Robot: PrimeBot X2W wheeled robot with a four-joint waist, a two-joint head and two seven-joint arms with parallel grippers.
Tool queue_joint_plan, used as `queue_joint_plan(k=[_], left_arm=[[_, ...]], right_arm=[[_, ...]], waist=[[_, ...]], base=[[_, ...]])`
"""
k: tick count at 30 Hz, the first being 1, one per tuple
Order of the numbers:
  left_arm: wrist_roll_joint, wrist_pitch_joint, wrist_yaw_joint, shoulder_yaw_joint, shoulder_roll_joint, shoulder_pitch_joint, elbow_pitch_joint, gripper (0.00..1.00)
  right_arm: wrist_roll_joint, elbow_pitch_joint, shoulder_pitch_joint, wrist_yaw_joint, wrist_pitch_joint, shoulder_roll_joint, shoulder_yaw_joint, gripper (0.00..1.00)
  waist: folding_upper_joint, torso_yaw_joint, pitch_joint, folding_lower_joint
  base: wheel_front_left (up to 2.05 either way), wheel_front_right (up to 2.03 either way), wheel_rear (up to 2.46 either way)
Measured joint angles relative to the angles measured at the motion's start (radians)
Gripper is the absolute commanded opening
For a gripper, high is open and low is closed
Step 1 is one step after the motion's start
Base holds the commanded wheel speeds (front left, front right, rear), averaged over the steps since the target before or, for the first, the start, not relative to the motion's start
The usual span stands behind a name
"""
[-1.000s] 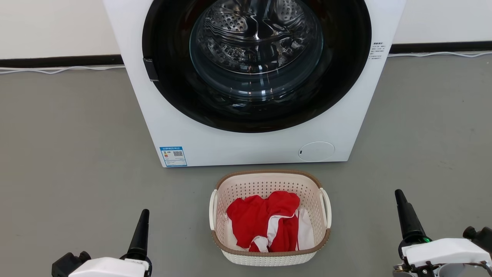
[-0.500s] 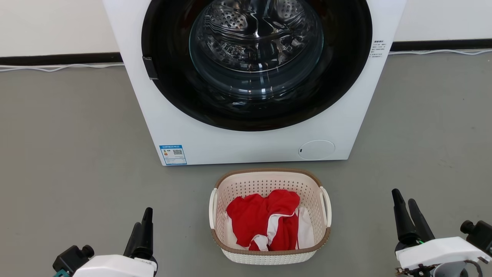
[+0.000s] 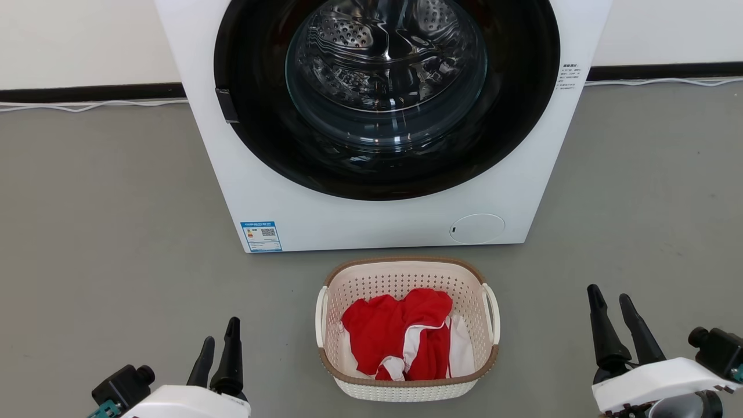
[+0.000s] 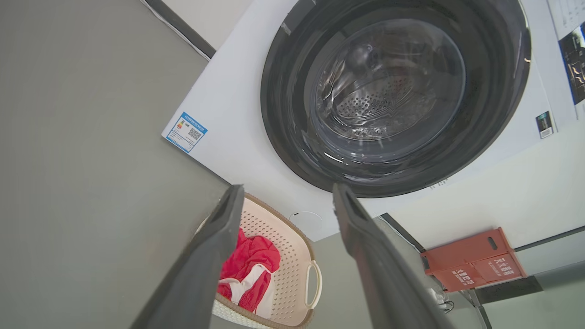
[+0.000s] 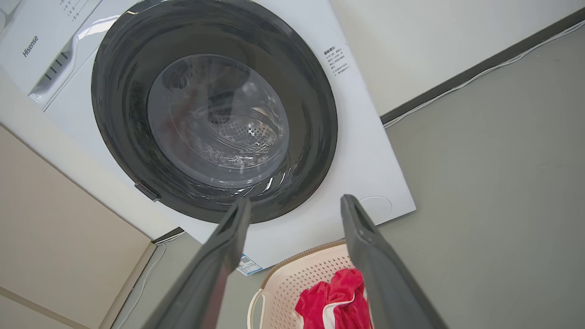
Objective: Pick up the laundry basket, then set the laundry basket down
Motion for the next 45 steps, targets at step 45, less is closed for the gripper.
queue_joint_plan(k=[45], left_arm=[[0.555, -0.126, 0.044, -0.035, 0.006, -0.001, 0.008, 1.0]], right_arm=[[-0.48, 0.077, -0.001, 0.001, -0.126, -0.031, -0.017, 1.0]], waist=[[0.0, 0.0, 0.009, -0.0001]], base=[[0.0, 0.0, 0.0]])
